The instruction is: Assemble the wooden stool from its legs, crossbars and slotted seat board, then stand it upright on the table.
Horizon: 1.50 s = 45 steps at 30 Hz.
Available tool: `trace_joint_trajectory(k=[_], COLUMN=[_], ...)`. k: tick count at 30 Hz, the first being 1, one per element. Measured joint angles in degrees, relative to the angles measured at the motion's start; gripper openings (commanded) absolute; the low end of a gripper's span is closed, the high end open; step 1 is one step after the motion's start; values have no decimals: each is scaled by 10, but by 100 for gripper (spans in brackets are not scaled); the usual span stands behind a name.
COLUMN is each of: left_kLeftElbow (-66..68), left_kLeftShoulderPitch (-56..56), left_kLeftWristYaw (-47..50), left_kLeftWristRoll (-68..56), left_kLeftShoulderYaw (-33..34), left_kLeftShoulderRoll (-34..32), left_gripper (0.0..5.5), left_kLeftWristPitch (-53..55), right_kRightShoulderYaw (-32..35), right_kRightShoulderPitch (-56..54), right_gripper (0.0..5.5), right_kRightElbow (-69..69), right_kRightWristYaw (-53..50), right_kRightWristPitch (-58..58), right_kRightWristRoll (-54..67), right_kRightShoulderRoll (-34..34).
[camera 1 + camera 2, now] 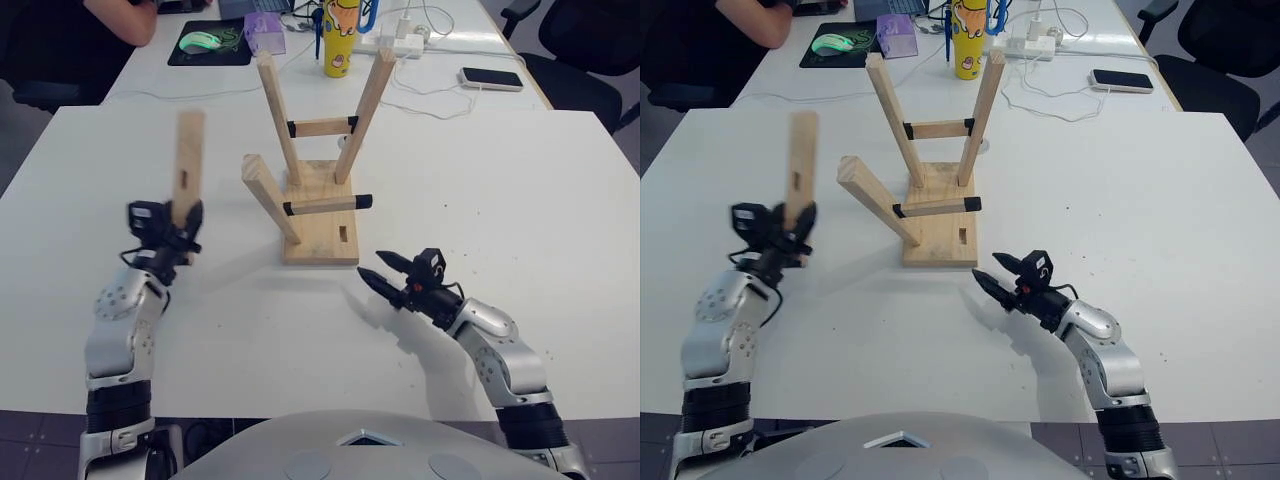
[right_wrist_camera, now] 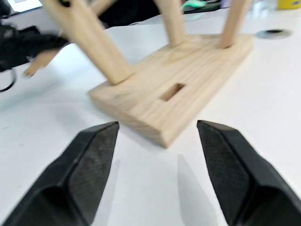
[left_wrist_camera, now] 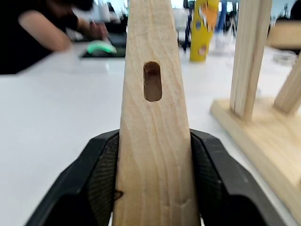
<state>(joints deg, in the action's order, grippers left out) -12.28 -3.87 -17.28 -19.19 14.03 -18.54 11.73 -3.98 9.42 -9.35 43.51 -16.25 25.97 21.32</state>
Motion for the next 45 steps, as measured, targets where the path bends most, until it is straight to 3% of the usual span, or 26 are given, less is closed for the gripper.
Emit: trace_joint_trajectory(k=[2,6,10,13,18,21,25,28,35,45], left_kLeftElbow=[-36,-93,-168,-177,-170,-144,-97,-75,-150,-131], left_kLeftShoulderPitch=[-39,-100,-212,-296,-342,-371,-402,-364,-252,-200], left_kLeftWristYaw=[-24,-72,-150,-187,-227,-259,-326,-349,-313,-371], left_kLeftWristRoll=[-10,-26,-3,3,32,60,69,34,-106,-147], left_kLeftShoulderYaw=[17,6,-16,4,12,-12,-91,-152,-219,-252], left_kLeftShoulderRoll=[16,32,7,-13,-33,-40,-73,-86,-93,-136], left_gripper=[206,206,206,206,206,206,206,206,206,204], left_kLeftWristPitch=[-86,-157,-232,-268,-347,-422,-484,-431,-171,-45], right_kRightShoulderYaw=[-2,-7,-17,-13,-5,-4,-2,9,22,35], right_kRightShoulderPitch=[9,30,32,31,39,42,42,23,-39,-61], right_gripper=[311,311,311,311,311,311,311,311,400,519], right_kRightElbow=[0,5,22,30,41,45,37,13,5,-40], right_kRightWristYaw=[36,79,127,142,146,147,152,167,196,190], right_kRightWristPitch=[-24,-43,-71,-71,-56,-49,-79,-130,-202,-235], right_kRightWristRoll=[23,39,49,50,55,56,85,139,186,236], right_kRightShoulderRoll=[13,30,54,64,63,60,58,60,83,68])
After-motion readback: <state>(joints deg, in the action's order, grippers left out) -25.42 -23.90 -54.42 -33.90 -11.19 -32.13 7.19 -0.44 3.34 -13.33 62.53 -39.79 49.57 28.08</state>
